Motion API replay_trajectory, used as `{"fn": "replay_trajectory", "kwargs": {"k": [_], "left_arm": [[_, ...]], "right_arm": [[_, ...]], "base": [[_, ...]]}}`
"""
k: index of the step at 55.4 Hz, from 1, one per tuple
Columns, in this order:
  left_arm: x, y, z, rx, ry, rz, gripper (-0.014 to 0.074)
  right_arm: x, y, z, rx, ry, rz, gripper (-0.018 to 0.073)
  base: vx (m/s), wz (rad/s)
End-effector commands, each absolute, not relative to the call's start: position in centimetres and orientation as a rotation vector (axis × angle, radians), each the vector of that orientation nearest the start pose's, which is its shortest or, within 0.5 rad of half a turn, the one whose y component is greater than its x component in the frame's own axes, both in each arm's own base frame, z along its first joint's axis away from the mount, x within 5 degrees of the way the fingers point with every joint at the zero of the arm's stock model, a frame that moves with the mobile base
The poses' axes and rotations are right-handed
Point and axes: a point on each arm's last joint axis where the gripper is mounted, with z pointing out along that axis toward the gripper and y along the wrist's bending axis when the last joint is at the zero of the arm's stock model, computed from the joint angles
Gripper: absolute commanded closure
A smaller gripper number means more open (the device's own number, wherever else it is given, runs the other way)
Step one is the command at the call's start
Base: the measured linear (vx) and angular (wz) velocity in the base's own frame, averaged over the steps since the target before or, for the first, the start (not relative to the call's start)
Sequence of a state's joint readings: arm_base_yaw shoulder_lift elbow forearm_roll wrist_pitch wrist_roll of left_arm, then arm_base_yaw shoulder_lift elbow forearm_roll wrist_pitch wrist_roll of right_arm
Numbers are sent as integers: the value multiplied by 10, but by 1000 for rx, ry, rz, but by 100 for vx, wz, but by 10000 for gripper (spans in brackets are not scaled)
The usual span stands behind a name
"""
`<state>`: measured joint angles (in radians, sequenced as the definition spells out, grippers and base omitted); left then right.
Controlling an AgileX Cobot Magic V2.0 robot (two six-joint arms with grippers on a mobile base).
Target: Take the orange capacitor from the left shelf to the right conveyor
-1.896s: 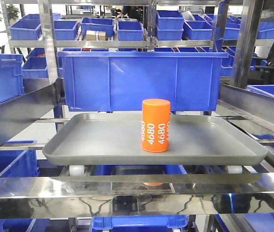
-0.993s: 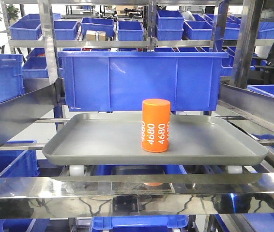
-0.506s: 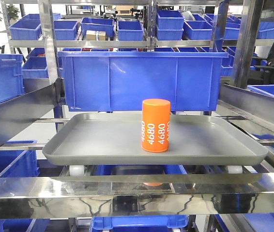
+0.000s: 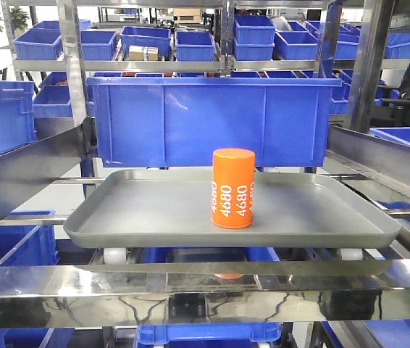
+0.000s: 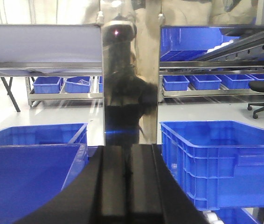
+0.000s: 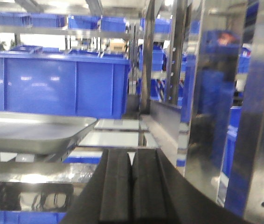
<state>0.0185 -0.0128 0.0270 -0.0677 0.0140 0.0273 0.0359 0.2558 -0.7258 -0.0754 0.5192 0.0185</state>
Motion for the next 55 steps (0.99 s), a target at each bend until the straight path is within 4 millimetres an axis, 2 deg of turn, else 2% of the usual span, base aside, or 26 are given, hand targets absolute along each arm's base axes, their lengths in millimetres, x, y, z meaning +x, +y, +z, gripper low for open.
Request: {"fn": "replay_trajectory", "kwargs": {"k": [1,7,12,19,29,35,41,55], "left_arm": [[56,1,201,-46,1450,-25,603],[56,1,201,-46,1450,-25,603],[56,1,201,-46,1450,-25,603],[56,1,201,-46,1450,-25,603],[56,1,201,-46,1450,-25,603],[56,1,201,-46,1450,-25,603],[56,1,201,-46,1450,-25,603],[56,1,201,-46,1450,-25,603]], "right_arm": [[35,-3,398,-48,1500,-72,566],[46,-3,400,-72,1571,-95,536],[57,-1,409,-73,1641,-70,463],[75,4,426,-122,1723,-38,286],[102,17,443,-239,1789,68,-29],[116,28,451,-347,1795,125,-152],[130,43,458,-441,1804,187,-170],[172,88,469,-624,1820,299,-142]], "base": [[0,0],[0,0],[0,0],[0,0],[0,0],[0,0],[0,0],[0,0]]}}
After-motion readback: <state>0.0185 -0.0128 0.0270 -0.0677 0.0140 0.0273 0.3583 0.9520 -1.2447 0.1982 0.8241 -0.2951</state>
